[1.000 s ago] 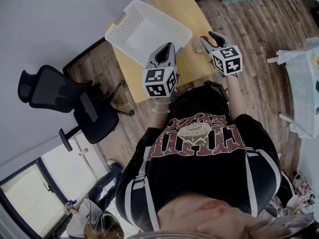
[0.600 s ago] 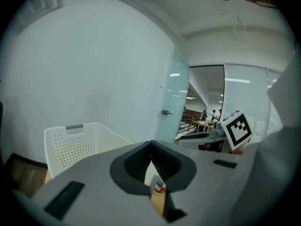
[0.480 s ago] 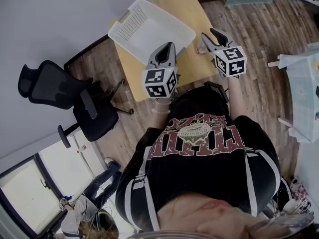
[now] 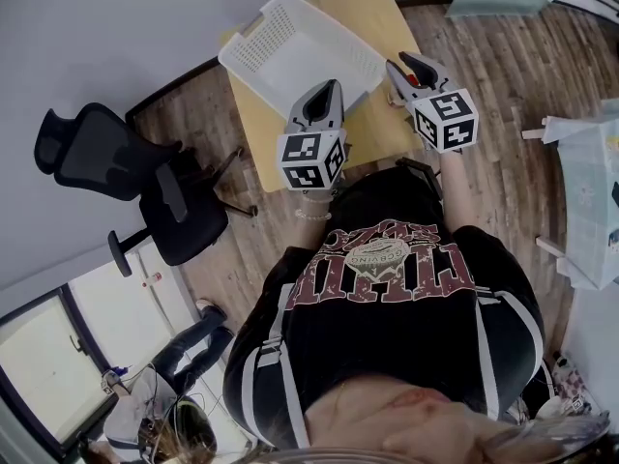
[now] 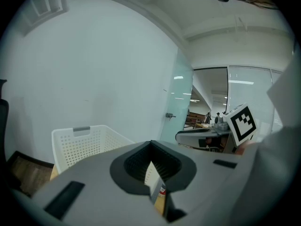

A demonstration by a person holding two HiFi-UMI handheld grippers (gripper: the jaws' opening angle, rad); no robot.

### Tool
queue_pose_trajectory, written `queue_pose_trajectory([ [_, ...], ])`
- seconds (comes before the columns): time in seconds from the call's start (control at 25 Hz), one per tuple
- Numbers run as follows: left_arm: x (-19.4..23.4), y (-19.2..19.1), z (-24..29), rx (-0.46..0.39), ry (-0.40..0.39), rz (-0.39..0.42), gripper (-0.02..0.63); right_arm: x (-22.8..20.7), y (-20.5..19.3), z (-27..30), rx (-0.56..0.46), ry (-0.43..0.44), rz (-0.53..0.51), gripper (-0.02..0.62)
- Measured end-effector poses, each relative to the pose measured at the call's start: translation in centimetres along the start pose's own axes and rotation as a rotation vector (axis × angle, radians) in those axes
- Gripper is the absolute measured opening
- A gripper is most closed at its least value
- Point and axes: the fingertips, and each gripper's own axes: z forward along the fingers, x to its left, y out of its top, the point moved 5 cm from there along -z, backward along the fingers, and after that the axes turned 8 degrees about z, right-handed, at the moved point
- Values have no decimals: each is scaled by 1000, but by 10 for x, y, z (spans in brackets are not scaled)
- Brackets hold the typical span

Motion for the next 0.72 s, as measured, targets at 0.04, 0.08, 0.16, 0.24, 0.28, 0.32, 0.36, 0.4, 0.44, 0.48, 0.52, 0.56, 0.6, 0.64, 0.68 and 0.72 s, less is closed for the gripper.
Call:
queue_pose_trajectory([
  [0.04, 2, 0, -1, -1, 3, 0, 48, 3, 1, 2, -2, 7, -2, 119],
  [0.08, 3, 0, -2, -1, 7, -2, 48, 5, 2, 4, -3, 14, -5, 112],
  [0.16, 7, 0, -3, -1, 16, -6, 48, 11, 4, 9, -2, 28, -9, 100],
  [0.24, 10, 0, -5, -2, 23, -10, 48, 15, 6, 12, -4, 42, -12, 88],
  [0.28, 12, 0, -6, -4, 27, -11, 48, 18, 7, 13, -5, 48, -14, 86],
  [0.32, 13, 0, -7, -5, 30, -12, 48, 20, 8, 14, -7, 55, -16, 80],
  [0.36, 13, 0, -8, -7, 34, -13, 48, 23, 9, 15, -8, 61, -18, 77],
  [0.4, 14, 1, -9, -8, 37, -14, 48, 25, 10, 16, -9, 68, -20, 74],
  [0.44, 15, 1, -10, -10, 41, -15, 48, 27, 12, 17, -11, 75, -23, 71],
  [0.48, 16, 1, -11, -12, 44, -16, 48, 30, 13, 18, -14, 83, -25, 68],
  [0.52, 18, 2, -13, -14, 47, -17, 48, 33, 15, 20, -16, 90, -27, 66],
  [0.56, 19, 2, -14, -16, 51, -18, 48, 36, 16, 21, -17, 97, -30, 63],
  [0.6, 21, 2, -15, -17, 54, -19, 48, 40, 18, 23, -16, 104, -34, 59],
  [0.64, 23, 2, -16, -19, 58, -20, 48, 43, 19, 25, -14, 111, -40, 58],
  [0.68, 25, 3, -18, -20, 63, -21, 48, 46, 19, 26, -11, 118, -45, 57],
  [0.72, 26, 3, -19, -22, 67, -23, 48, 50, 20, 28, -9, 126, -49, 54],
])
